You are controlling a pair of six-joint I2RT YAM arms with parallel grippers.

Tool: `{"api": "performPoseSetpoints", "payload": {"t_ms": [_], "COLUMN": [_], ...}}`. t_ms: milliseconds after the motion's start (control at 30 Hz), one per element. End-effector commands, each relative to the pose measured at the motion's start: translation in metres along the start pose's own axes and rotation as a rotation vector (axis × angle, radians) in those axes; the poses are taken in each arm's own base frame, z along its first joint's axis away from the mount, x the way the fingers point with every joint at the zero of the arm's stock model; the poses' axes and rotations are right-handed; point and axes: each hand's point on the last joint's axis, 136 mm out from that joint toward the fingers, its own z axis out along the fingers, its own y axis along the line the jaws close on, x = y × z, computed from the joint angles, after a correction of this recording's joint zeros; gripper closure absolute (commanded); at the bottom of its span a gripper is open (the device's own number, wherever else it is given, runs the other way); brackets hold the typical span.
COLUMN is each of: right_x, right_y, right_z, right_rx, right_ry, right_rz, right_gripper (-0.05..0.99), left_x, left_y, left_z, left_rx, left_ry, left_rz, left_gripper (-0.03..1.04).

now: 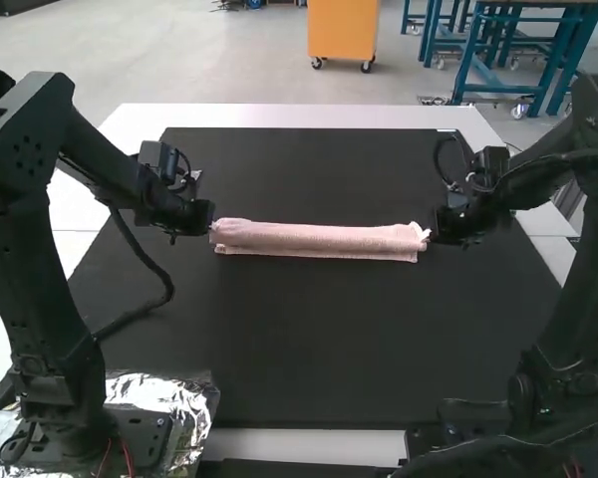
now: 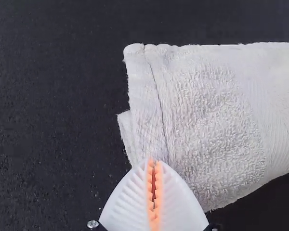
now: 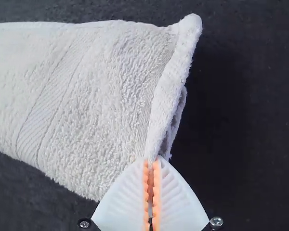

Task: Fold the towel.

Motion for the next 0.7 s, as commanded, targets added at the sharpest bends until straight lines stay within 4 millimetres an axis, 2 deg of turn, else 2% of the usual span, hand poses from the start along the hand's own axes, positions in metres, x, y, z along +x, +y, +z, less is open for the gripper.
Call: {"api": "performPoseSetpoints", "payload": {"t_ms": [0, 33, 67, 133, 167, 333, 500, 667], "right_x": [-0.001, -0.003, -0.005, -0.011, -0.013, -0.026, -0.020, -0.009], "right_y": [-0.013, -0.013, -0.014, -0.011, -0.011, -0.008, 0.006, 0.011], "right_z": [-0.001, -0.001, -0.002, -0.004, -0.005, -0.008, 0.004, 0.019], "right_rx": [0.042, 0.041, 0.048, 0.045, 0.046, 0.066, 0.052, 0.039], "right_ry": [-0.008, -0.009, -0.011, -0.018, -0.016, -0.028, -0.002, 0.037], "right_rz": [0.018, 0.015, 0.012, 0.005, 0.005, -0.013, -0.035, -0.039], "right_gripper": [0.46, 0.23, 0.11, 0.06, 0.03, 0.03, 0.03, 0.04], "left_x": [-0.001, -0.001, -0.004, -0.013, -0.018, -0.043, -0.061, -0.064], "left_y": [0.005, 0.005, 0.006, 0.005, 0.005, 0.012, 0.020, 0.020], "left_z": [-0.005, -0.005, -0.006, -0.009, -0.010, -0.017, -0.022, -0.023], "left_rx": [-0.026, -0.025, -0.026, -0.021, -0.021, -0.032, -0.042, -0.043], "left_ry": [-0.018, -0.020, -0.026, -0.046, -0.056, -0.102, -0.146, -0.150], "left_rz": [-0.002, -0.011, -0.013, -0.011, -0.008, -0.041, -0.068, -0.068], "left_gripper": [0.72, 0.49, 0.27, 0.05, 0.03, 0.03, 0.04, 0.04]}}
